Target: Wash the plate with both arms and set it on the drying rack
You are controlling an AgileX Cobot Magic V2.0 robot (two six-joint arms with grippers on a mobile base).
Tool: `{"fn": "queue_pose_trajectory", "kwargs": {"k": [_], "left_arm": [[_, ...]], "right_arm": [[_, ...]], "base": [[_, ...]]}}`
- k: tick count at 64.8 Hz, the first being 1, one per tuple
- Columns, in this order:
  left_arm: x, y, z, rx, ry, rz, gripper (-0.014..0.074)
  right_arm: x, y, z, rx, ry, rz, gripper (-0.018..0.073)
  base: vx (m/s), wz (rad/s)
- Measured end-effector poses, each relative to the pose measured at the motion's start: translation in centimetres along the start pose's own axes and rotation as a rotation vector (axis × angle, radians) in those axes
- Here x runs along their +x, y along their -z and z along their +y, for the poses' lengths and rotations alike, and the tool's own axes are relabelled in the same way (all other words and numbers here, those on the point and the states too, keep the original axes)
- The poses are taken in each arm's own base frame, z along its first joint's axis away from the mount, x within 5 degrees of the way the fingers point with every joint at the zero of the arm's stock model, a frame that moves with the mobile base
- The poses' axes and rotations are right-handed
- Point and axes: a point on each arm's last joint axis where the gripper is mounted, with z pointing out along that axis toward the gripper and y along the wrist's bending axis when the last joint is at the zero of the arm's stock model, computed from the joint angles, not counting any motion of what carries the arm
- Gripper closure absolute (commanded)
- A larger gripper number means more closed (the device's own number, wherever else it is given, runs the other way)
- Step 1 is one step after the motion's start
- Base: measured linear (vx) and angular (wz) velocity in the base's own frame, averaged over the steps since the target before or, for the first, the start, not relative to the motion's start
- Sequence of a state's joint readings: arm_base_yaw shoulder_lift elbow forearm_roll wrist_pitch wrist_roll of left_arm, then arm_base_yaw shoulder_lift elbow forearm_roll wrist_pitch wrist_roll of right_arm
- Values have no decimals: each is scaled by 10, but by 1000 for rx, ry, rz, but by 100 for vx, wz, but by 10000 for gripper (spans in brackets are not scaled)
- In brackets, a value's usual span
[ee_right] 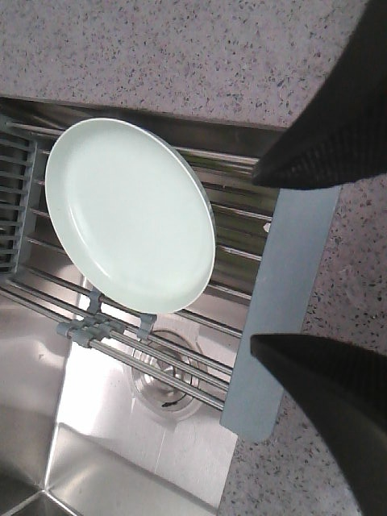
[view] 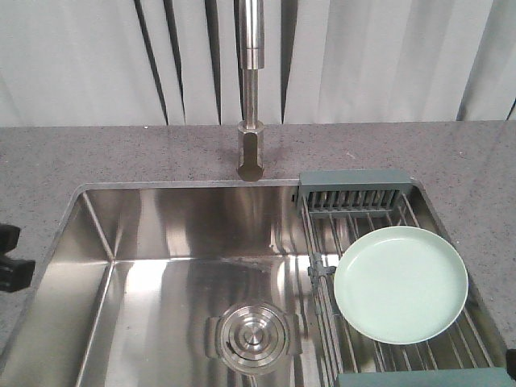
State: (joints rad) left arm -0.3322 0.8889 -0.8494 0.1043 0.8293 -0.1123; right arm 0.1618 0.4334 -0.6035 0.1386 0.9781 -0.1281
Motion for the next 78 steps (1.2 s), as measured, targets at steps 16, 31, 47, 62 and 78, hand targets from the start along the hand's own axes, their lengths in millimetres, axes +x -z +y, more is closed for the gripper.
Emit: {"fn": "queue_pose_trajectory", "kwargs": {"k": [16, 31, 47, 62, 78], "left_arm": [[39, 3, 1, 7, 27, -53, 603], [53, 1, 2, 11, 25, -84, 603], [53, 1, 2, 10, 25, -81, 603], [62, 9, 7, -11, 38, -156, 603], [112, 19, 22, -167, 182, -502, 603]], "right_arm": [[0, 0, 0, 0, 0, 0, 159], [0, 0, 0, 0, 0, 0, 159], [0, 0, 0, 0, 0, 0, 159], [0, 0, 0, 0, 0, 0, 159], [0, 0, 0, -1, -1, 0, 159]], "base": [[0, 0], [0, 0], [0, 0], [0, 0], [0, 0]]}}
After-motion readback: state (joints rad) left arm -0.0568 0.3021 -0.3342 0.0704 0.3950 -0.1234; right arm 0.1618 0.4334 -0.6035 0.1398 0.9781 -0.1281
